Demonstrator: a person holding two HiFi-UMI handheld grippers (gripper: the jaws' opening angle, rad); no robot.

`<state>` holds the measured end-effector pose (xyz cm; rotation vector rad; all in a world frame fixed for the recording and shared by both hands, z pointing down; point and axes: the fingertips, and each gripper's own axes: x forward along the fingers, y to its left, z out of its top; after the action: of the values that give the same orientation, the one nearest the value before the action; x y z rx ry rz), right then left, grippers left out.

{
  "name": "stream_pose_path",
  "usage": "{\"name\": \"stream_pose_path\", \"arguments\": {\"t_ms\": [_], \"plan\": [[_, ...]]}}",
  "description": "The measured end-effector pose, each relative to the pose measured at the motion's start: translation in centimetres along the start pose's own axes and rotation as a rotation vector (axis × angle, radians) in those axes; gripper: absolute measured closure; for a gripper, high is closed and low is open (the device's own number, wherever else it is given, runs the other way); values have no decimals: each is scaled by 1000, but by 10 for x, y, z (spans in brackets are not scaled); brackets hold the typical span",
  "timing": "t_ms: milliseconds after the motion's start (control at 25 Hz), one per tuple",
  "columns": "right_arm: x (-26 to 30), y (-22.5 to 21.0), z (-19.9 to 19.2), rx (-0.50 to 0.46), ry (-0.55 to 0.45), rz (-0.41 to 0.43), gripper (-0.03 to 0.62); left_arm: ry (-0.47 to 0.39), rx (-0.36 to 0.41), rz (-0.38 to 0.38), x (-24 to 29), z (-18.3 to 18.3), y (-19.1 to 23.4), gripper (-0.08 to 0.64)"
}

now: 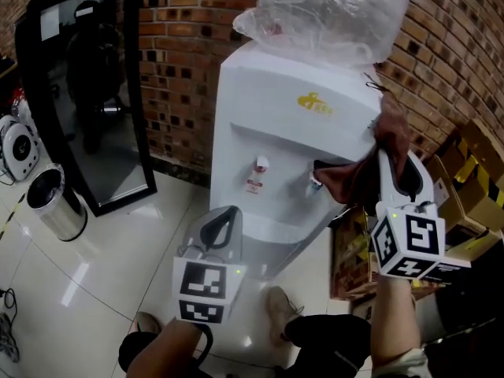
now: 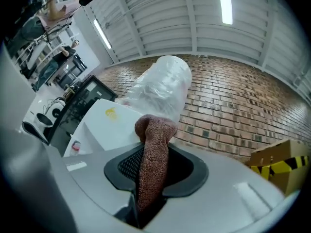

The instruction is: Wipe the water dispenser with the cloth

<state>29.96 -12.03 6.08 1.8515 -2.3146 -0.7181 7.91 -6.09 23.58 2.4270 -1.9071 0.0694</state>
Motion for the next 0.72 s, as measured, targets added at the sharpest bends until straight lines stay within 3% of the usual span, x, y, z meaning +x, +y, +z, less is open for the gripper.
{"name": "stream_pose_path", "arguments": {"t_ms": [200,360,560,720], "plan": [[0,3,-1,-8,1,29,474,2,10,24,-20,-3,2,560],[-19,15,15,16,-66,65,474,-17,-6,62,-42,-2,7,560],[-40,88,44,13,-141,260,472,-40,-18,97,-70,3,15,560],[-39,171,82,-87,-191,415,472,-96,38,173,-87,24,31,560]]}}
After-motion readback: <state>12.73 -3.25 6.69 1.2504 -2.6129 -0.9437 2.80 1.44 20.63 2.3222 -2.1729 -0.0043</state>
